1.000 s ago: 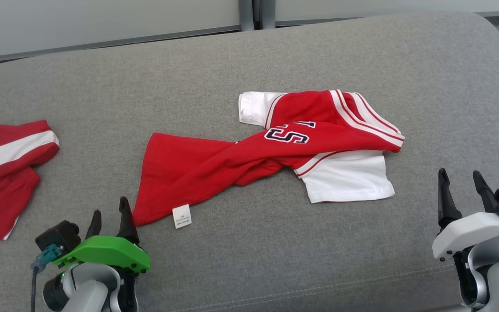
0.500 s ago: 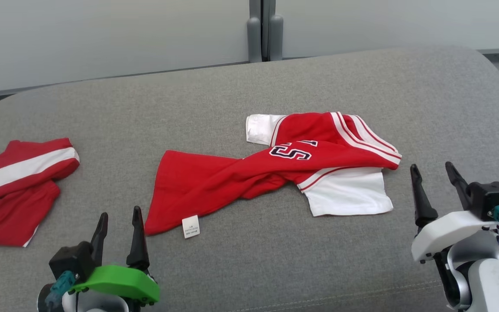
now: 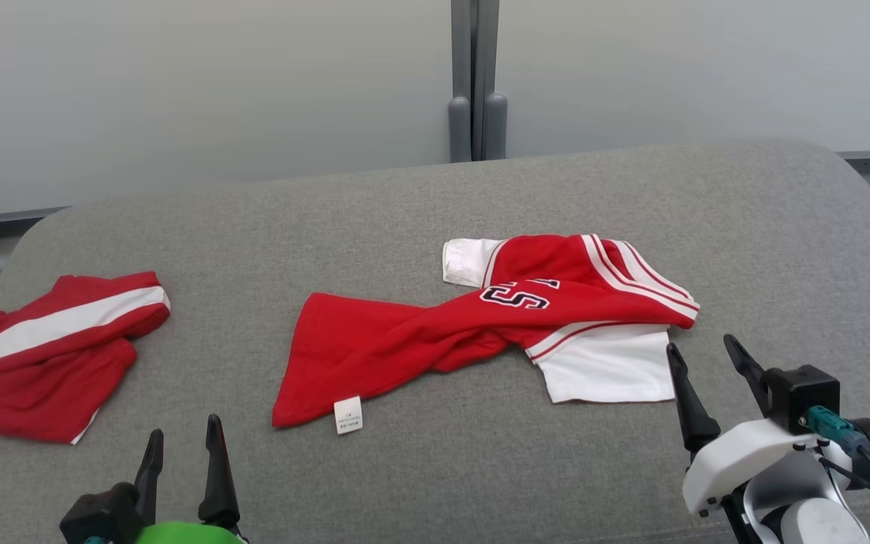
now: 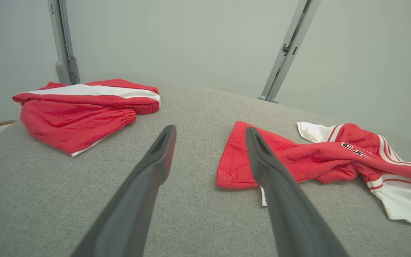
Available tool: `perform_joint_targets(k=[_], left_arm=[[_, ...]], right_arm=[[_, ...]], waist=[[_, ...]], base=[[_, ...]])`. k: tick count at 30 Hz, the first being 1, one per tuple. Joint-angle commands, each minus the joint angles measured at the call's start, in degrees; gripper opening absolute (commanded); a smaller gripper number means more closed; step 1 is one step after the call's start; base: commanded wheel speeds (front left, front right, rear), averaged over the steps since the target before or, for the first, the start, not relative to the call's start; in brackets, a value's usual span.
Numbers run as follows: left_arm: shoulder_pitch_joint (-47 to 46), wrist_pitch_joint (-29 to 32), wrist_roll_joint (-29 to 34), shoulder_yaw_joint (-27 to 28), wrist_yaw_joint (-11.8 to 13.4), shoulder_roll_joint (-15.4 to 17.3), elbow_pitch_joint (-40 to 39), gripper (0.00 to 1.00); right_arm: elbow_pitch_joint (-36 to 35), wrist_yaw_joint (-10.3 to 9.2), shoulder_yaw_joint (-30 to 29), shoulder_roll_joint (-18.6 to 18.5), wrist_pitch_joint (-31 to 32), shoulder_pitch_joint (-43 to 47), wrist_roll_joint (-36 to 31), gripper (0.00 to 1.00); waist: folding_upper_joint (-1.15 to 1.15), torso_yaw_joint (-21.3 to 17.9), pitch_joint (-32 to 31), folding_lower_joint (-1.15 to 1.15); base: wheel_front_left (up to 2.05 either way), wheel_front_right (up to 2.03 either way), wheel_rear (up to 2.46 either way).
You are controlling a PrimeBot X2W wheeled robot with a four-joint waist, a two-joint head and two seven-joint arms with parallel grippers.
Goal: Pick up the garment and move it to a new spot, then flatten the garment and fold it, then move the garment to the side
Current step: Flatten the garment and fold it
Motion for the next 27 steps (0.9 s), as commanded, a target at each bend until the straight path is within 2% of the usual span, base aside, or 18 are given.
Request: perform_joint_targets(k=[1, 10, 27], left_arm=[[1.9, 0.0, 0.2, 1.1, -0.2, -0.5, -0.1, 1.0], [4.5, 0.0, 1.8, 2.4, -1.6, -2.0, -0.1, 1.0], [2.6, 0.7, 2.2, 0.9, -2.4, -1.8, 1.3, 1.0]], right_arm=[[0.3, -0.08, -0.3, 0.3, -0.6, 1.3, -0.6, 1.0], [0.4, -0.08, -2.0, 1.1, -1.4, 3.8, -0.2, 1.0], [0.4, -0.08, -2.3, 1.3, -0.8, 2.9, -0.1, 1.0]], waist=[[0.0, 0.4, -0.8, 0.0], [0.0, 0.7, -1.5, 0.0], [0.0, 0.3, -0.7, 0.0]], base=[[0.0, 0.0, 0.0], [0.0, 0.0, 0.0], [0.0, 0.0, 0.0]])
